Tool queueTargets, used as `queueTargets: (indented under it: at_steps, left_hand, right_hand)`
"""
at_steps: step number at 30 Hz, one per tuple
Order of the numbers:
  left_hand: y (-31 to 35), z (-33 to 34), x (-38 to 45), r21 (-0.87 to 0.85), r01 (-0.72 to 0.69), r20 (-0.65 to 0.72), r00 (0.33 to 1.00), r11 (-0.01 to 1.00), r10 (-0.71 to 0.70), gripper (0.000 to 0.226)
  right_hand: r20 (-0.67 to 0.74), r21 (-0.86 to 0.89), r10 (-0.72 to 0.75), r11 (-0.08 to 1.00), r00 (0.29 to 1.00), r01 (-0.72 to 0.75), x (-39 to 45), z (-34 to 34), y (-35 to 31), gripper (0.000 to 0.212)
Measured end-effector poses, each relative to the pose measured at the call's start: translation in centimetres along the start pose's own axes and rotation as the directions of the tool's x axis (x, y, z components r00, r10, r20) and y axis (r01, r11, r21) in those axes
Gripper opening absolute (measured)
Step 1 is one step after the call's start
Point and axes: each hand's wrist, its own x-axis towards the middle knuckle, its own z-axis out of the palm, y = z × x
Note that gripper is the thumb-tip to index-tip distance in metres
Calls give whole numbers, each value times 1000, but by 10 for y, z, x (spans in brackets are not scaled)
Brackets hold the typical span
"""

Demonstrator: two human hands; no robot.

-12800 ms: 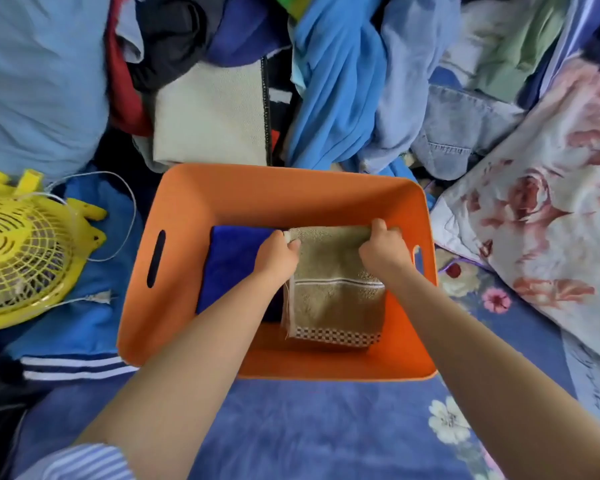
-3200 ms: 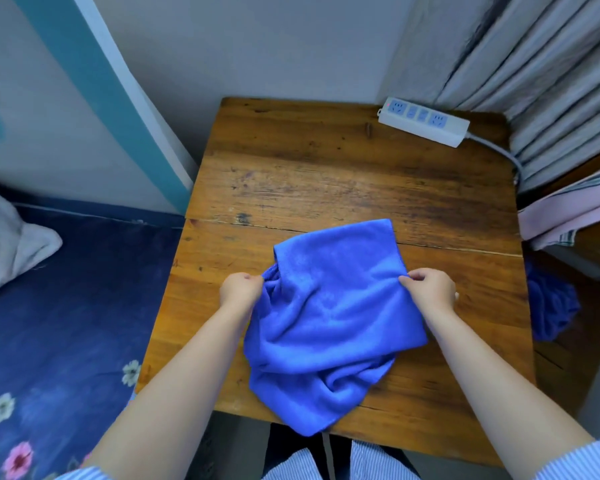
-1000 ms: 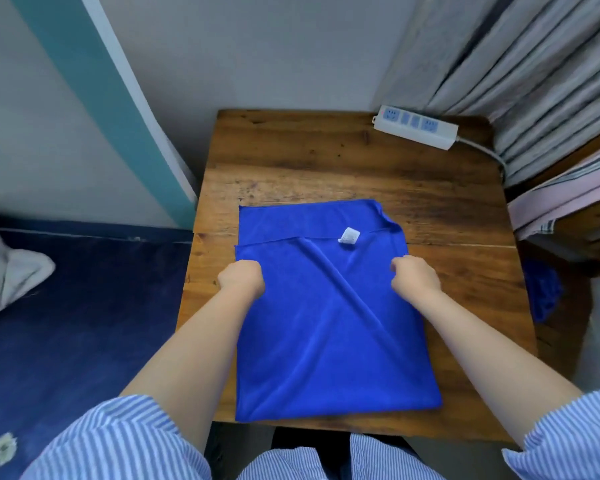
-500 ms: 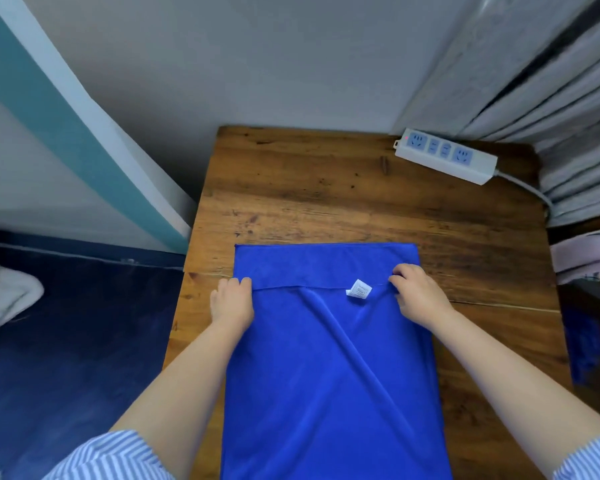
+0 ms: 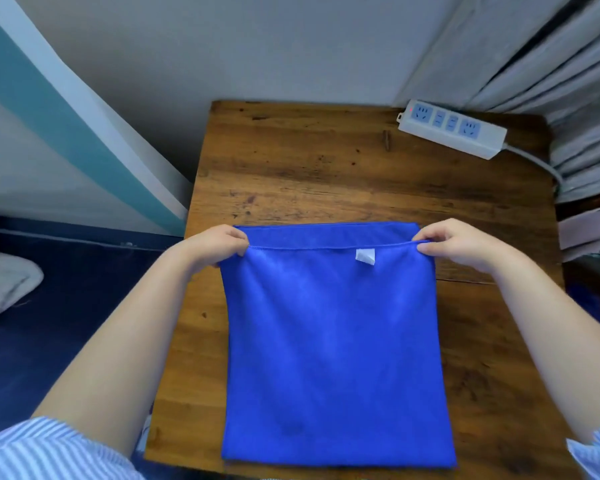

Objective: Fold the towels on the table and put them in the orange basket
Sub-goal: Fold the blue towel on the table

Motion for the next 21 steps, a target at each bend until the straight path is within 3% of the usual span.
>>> queueTargets:
  at_steps: [4, 8, 12, 17, 21]
  left_hand:
    - [6, 5, 30, 374, 70, -325, 944, 925, 60, 17]
    - [-3, 23, 49, 468, 207, -462, 886, 859, 38, 23]
    - [-10, 25, 62, 455, 134, -395, 917, 880, 65, 27]
    - [-13, 22, 62, 272, -7, -347, 932, 962, 105, 11]
    - [-15, 14, 53, 229, -90, -360, 917, 969, 170, 12]
  right_hand:
    - [-277, -417, 12, 899, 961, -131, 36, 0, 5, 19]
    - [-324, -488, 19, 853, 946, -184, 58, 9, 13, 19]
    - [-340, -479, 11, 858, 940, -183, 68, 11, 12, 17]
    - [-149, -488, 68, 862, 986, -133, 72, -1, -2, 3]
    - [-53, -390, 83, 916, 995, -97, 67, -14, -10, 18]
